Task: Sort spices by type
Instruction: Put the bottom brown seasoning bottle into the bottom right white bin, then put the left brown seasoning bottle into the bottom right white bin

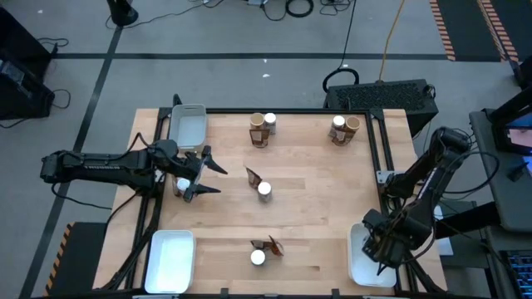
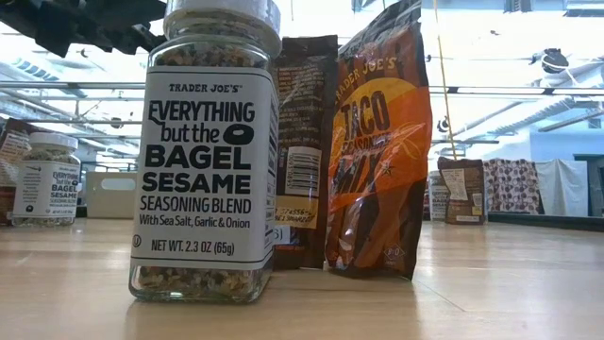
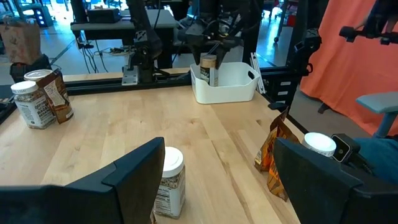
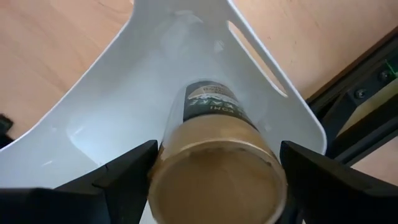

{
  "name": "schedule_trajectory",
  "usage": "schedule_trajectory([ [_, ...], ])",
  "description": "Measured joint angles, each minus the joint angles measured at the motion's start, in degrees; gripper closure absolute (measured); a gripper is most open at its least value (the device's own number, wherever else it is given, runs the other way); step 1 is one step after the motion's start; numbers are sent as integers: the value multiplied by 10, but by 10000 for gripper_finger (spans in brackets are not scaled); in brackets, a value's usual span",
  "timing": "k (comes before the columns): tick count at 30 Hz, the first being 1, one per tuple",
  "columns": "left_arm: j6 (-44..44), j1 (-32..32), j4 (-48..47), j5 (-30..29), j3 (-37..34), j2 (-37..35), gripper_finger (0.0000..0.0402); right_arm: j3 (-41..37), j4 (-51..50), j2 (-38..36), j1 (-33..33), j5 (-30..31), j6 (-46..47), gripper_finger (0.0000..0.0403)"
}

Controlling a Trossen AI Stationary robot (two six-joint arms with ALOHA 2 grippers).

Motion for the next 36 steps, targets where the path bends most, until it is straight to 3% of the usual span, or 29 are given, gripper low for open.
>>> schedule_trajectory([
  [12, 0, 0, 0, 0, 0, 0, 100, 0, -37, -74, 0, 14, 84, 83],
  [26, 0, 0, 0, 0, 0, 0, 100, 0, -53, -124, -19, 25, 99, 83],
  [29, 0, 0, 0, 0, 0, 0, 100, 0, -69, -131, -30, 65, 77, 83],
  [36, 0, 0, 0, 0, 0, 0, 100, 0, -74, -158, -78, 220, 5, 83],
])
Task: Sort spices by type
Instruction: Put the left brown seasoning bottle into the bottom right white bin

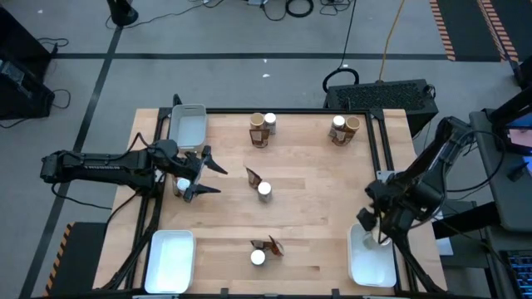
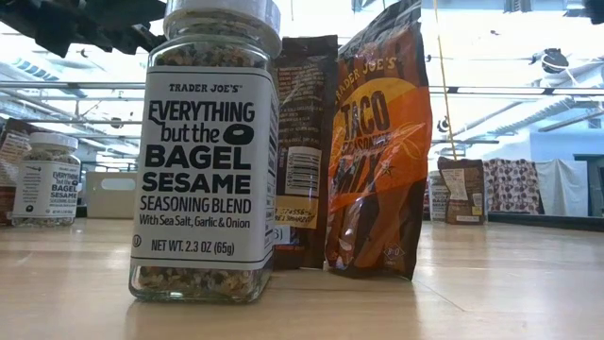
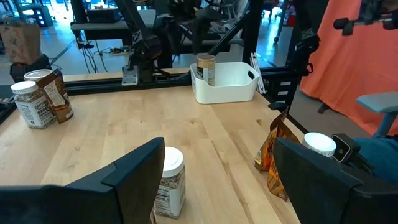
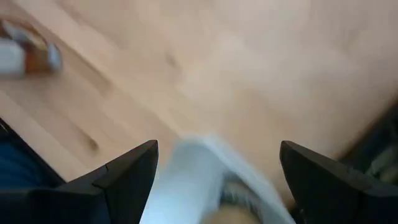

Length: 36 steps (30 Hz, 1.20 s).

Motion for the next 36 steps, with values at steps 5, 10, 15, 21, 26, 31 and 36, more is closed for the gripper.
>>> schedule_trajectory([
  [5, 0, 0, 0, 0, 0, 0, 100, 0, 18, -13, -54, 86, -57, 83],
  [10, 0, 0, 2, 0, 0, 0, 100, 0, 75, -15, -130, 158, -177, 83],
  [15, 0, 0, 2, 0, 0, 0, 100, 0, 181, -12, -219, 161, -344, 83],
  [21, -3, 0, -1, 0, 0, 0, 100, 0, 428, 9, -285, 157, -640, 83],
  [26, -31, -3, -10, 0, 0, 0, 100, 0, 679, 49, -299, 119, -916, 83],
  [31, -31, -23, -106, -49, 29, -1, 100, 0, 839, 95, -308, 95, -1021, 83],
  [36, -52, -67, -224, -185, 62, -2, 100, 0, 844, 131, -335, 57, -1041, 83],
])
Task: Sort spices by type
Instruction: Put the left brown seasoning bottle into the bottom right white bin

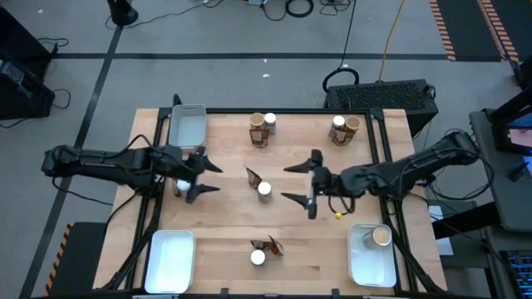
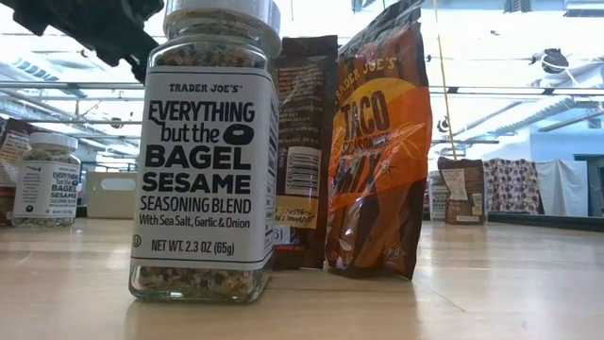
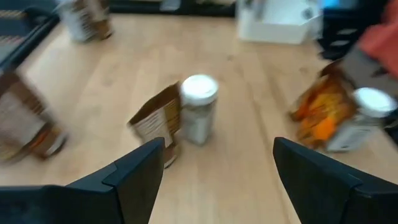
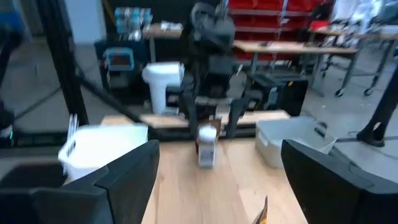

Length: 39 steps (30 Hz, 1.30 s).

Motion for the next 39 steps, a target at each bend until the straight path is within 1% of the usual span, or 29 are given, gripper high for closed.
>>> schedule_trajectory([
  [2, -9, -17, -16, -42, 7, 0, 100, 0, -2, 13, -15, -14, 10, 83],
  [5, -10, -34, -17, -79, 18, 0, 100, 0, -9, 31, -48, -22, 40, 83],
  [8, -10, -44, -17, -96, 26, 0, 100, 0, -16, 45, -89, -22, 67, 83],
  [11, -8, -49, -16, -100, 27, 0, 100, 1, -19, 54, -133, -22, 79, 83],
  [13, -3, -48, -17, -100, 27, 0, 100, 17, -47, 63, -165, -22, 81, 83],
  [15, 7, -48, -17, -100, 27, 0, 100, 50, -97, 77, -196, -22, 77, 83],
  [18, 26, -48, -15, -101, 27, 0, 100, 121, -184, 114, -243, -24, 67, 83],
  [21, 58, -45, -12, -101, 27, 0, 100, 204, -263, 165, -292, -61, 49, 83],
  [24, 92, -35, 1, -101, 27, 0, 100, 292, -319, 221, -339, -96, 40, 83],
  [27, 127, -20, 16, -101, 27, 0, 100, 362, -342, 277, -376, -110, 16, 83],
  [30, 137, -4, 26, -100, 27, 0, 100, 419, -344, 328, -402, -111, 3, 83],
  [35, 115, 10, 23, -100, 25, 1, 100, 492, -342, 412, -433, -113, 2, 83],
  [39, 111, 13, 13, -98, 21, 2, 100, 542, -365, 481, -449, -127, 7, 83],
])
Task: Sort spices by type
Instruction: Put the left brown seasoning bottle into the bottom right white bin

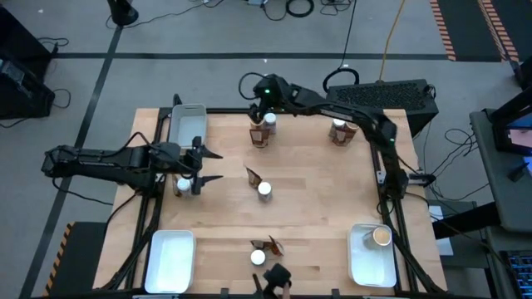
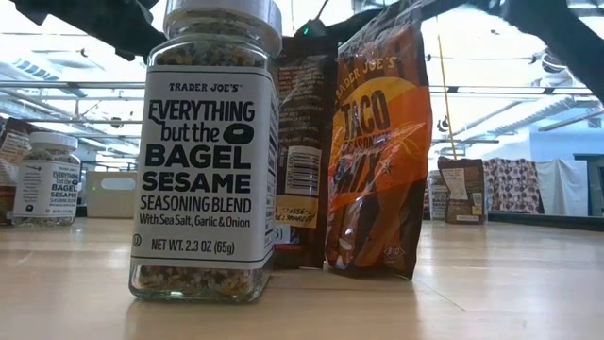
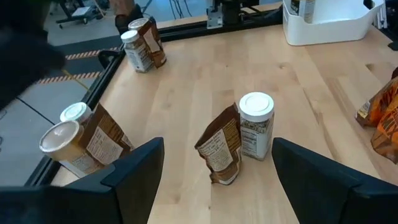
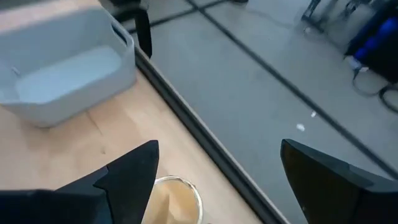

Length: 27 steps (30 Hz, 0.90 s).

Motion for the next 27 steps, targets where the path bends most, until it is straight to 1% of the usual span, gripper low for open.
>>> schedule_trajectory([
  [5, -1, 0, -4, 0, 0, 8, 100, 74, -65, 67, -8, 0, 3, 83],
  [11, 0, 0, -3, 0, 0, 27, 100, 124, -119, 101, -10, 0, 5, 83],
  [13, 0, 1, -3, 1, -1, 33, 100, 127, -132, 105, -10, -4, 5, 83],
  [16, 0, 6, 0, 1, -1, 39, 100, 127, -138, 106, -13, -47, 9, 83],
  [19, 0, 13, 2, 1, -1, 42, 100, 127, -139, 106, -18, -88, 32, 83],
  [23, -1, 16, 1, 1, -1, 42, 100, 127, -142, 106, -24, -91, 40, 83],
  [27, -1, 16, 1, 1, -1, 42, 100, 127, -142, 106, -26, -107, 47, 83],
])
